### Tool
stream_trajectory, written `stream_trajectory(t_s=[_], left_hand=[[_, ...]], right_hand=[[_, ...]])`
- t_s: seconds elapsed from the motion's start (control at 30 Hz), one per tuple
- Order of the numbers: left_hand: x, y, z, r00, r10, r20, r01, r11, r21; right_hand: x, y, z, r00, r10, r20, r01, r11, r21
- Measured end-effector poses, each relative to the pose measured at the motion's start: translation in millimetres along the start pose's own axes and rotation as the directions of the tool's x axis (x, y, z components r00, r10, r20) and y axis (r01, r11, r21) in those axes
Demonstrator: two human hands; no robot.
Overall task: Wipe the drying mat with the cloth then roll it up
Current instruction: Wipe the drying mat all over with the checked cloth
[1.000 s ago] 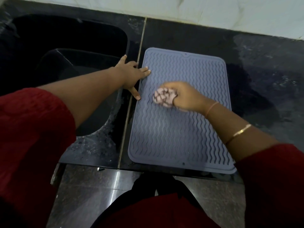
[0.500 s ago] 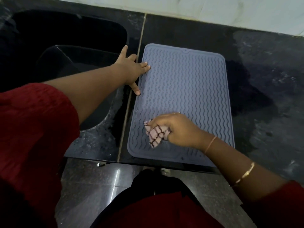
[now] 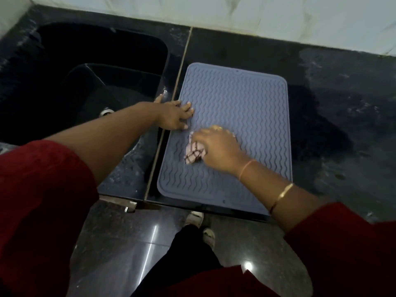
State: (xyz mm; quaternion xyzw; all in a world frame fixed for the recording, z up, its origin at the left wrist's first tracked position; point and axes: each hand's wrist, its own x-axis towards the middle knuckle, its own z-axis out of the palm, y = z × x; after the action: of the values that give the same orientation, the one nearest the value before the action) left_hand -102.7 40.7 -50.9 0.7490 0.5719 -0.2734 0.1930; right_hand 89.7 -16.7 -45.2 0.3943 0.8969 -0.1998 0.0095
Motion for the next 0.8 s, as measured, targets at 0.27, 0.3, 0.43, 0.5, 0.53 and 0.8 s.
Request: stream_trajectory(t_s=[0.27, 0.3, 0.43, 0.5, 0.53, 0.8], left_hand=[[-1, 8, 5, 0.998, -0.046, -0.053, 0.048, 0.998, 0.041], [-1, 9, 5, 0.997, -0.054, -0.060, 0.056, 0.998, 0.035], [-1, 10, 5, 0.994, -0.069, -0.080, 0.073, 0.997, 0.040], [-3, 7, 7, 0.994, -0.049, -0.095, 0.054, 0.997, 0.058], [-4, 5, 7, 0.994, -0.037, -0.098, 0.042, 0.998, 0.055], [-11, 6, 5, 0.993, 0.001, -0.119, 0.007, 0.998, 0.064]], right_hand=[[-10, 10, -9, 0.993, 0.023, -0.119, 0.046, 0.833, 0.552], [4, 14, -12, 0.975, 0.076, -0.210, 0.036, 0.876, 0.481], [32, 15, 2, 0.974, 0.125, -0.190, -0.104, 0.987, 0.119], [21, 4, 17, 0.977, 0.110, -0.184, -0.104, 0.994, 0.044], [11, -1, 23, 0.979, 0.093, -0.181, -0.087, 0.995, 0.043], [-73, -35, 44, 0.997, -0.059, -0.055, 0.073, 0.956, 0.285]])
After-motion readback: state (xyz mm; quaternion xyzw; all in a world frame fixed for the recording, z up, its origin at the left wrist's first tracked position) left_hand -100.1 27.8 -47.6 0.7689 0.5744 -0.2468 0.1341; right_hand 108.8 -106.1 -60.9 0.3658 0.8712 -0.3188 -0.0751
